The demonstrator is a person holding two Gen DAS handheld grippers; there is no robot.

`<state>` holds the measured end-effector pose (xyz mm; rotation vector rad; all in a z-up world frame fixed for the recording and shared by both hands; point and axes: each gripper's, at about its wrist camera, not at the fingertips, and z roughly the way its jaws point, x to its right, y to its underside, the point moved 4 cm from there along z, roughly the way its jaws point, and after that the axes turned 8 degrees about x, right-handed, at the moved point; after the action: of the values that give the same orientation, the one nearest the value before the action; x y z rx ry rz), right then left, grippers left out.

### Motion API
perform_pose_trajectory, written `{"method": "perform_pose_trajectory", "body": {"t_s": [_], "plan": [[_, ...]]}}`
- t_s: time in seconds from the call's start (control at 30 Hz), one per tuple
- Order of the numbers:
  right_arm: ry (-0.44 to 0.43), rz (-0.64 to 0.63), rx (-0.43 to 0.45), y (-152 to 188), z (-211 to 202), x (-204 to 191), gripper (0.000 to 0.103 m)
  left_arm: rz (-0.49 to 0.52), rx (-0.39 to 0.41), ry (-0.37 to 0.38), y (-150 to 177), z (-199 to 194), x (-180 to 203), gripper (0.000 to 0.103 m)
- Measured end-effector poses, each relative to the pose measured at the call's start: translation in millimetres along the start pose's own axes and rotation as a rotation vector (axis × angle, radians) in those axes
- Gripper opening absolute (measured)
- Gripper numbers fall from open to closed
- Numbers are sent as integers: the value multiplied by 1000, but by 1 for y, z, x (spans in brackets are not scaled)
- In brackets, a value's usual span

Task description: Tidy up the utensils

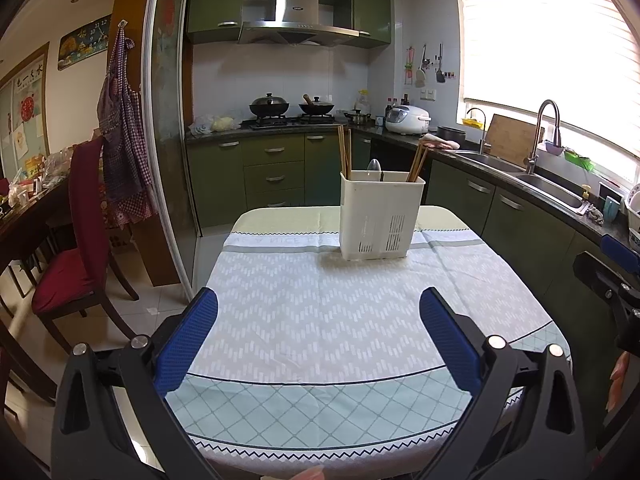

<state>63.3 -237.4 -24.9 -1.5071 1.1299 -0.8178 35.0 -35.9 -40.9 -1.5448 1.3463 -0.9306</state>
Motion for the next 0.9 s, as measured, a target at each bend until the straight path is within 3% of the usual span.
{"method": "perform_pose_trajectory", "body": {"t_s": [0.27,0.47,0.7,0.9], "plan": [[-1,-2,-2,0,0,-1,98,-2,-1,3,0,0,0,96],[-1,-2,-4,1,0,0,98,-16,-27,57,1,5,2,96],[1,1,-9,3,2,2,98,34,10,22,-2,4,4,96],[0,4,-12,4,2,4,98,19,-37,13,2,15,0,96]]}}
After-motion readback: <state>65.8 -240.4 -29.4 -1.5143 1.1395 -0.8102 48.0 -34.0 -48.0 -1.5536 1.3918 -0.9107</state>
